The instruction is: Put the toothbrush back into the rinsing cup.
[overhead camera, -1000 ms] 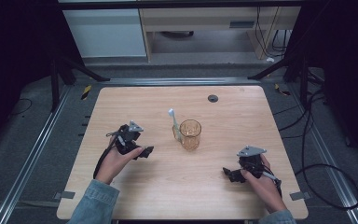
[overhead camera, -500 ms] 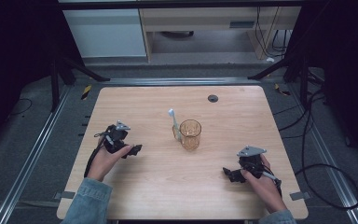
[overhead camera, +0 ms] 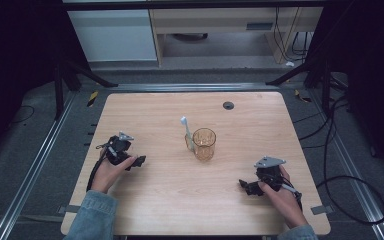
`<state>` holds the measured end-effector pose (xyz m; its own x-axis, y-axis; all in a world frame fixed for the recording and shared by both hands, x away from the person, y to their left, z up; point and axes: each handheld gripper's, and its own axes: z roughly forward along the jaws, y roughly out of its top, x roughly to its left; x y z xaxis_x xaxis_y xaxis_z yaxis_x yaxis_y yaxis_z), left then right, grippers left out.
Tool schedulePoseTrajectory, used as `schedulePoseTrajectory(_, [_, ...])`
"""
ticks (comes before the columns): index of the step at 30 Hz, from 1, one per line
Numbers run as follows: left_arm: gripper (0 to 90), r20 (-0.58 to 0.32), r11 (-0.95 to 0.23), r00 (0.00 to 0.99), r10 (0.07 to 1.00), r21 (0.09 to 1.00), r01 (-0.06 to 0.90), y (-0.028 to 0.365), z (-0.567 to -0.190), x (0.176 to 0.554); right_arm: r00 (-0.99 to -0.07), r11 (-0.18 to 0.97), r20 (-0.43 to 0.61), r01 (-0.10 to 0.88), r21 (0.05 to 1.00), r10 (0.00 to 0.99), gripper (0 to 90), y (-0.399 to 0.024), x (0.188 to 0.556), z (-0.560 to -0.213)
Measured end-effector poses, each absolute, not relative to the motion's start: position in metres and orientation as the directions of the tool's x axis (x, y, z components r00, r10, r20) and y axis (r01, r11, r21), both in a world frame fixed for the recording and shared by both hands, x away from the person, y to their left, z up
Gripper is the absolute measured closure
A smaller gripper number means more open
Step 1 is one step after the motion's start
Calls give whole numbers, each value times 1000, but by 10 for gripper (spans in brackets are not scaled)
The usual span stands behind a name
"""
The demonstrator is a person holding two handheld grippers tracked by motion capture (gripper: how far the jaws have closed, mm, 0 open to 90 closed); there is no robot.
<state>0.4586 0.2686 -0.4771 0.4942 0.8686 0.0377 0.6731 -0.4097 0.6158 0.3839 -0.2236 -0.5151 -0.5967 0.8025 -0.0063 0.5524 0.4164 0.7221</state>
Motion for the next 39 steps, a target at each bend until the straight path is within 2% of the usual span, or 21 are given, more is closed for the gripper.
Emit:
schedulePoseTrajectory(19, [66,57,-373,448,892,651,661,288,-494,465,-597,416,-6,552,723,802,3,-224,384,-515])
schedulePoseTrajectory(31, [47,27,-328,420,907,669,667,295,-502,468,-597,416,-5,553,722,802,3,-224,384,-515])
schedulePoseTrajectory(39, [27,26,-314,419,908,702,639,296,-507,468,-597,416,-6,552,723,802,3,-224,384,-515])
